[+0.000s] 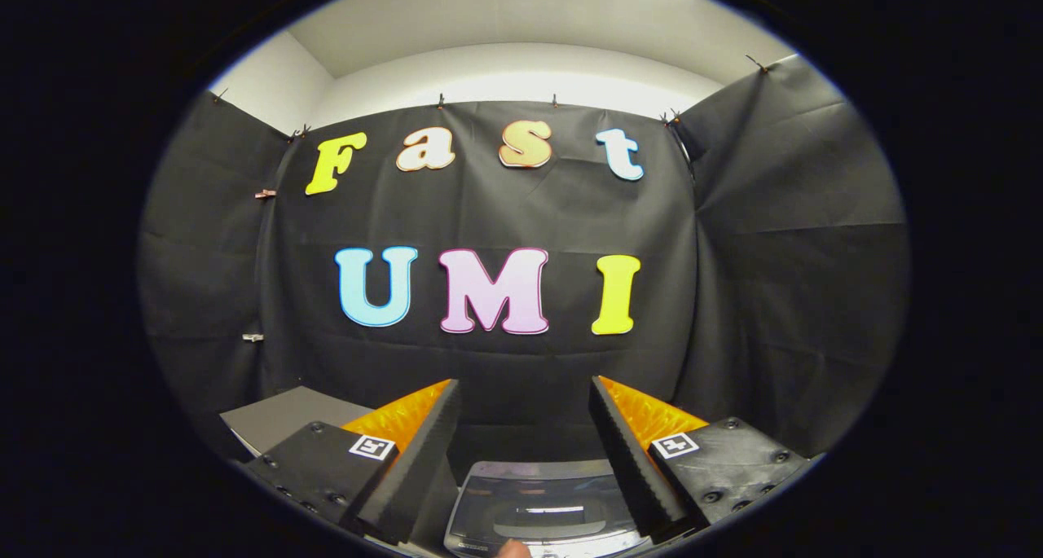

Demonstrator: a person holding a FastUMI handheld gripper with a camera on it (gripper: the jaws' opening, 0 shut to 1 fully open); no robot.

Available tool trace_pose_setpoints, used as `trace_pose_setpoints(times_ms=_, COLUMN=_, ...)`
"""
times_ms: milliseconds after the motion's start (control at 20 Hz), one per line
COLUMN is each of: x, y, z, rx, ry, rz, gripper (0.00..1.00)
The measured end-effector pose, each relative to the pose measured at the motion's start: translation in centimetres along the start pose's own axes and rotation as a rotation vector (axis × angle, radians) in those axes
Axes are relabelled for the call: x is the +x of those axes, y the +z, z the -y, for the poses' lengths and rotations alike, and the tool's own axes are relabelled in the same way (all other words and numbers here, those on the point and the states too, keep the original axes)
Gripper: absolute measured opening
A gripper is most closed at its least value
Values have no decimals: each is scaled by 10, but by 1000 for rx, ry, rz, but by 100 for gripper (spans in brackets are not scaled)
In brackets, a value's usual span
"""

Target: Put the clothes into the washing machine and then close the washing machine lid.

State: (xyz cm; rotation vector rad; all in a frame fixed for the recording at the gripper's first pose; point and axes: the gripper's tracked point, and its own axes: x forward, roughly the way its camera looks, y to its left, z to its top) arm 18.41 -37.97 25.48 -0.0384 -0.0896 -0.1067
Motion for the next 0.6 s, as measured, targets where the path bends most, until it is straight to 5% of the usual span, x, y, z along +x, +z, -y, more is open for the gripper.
trace_pose_setpoints(times_ms=600, x=-11, y=5, z=8, rx=32, ry=-3, rz=30, gripper=98)
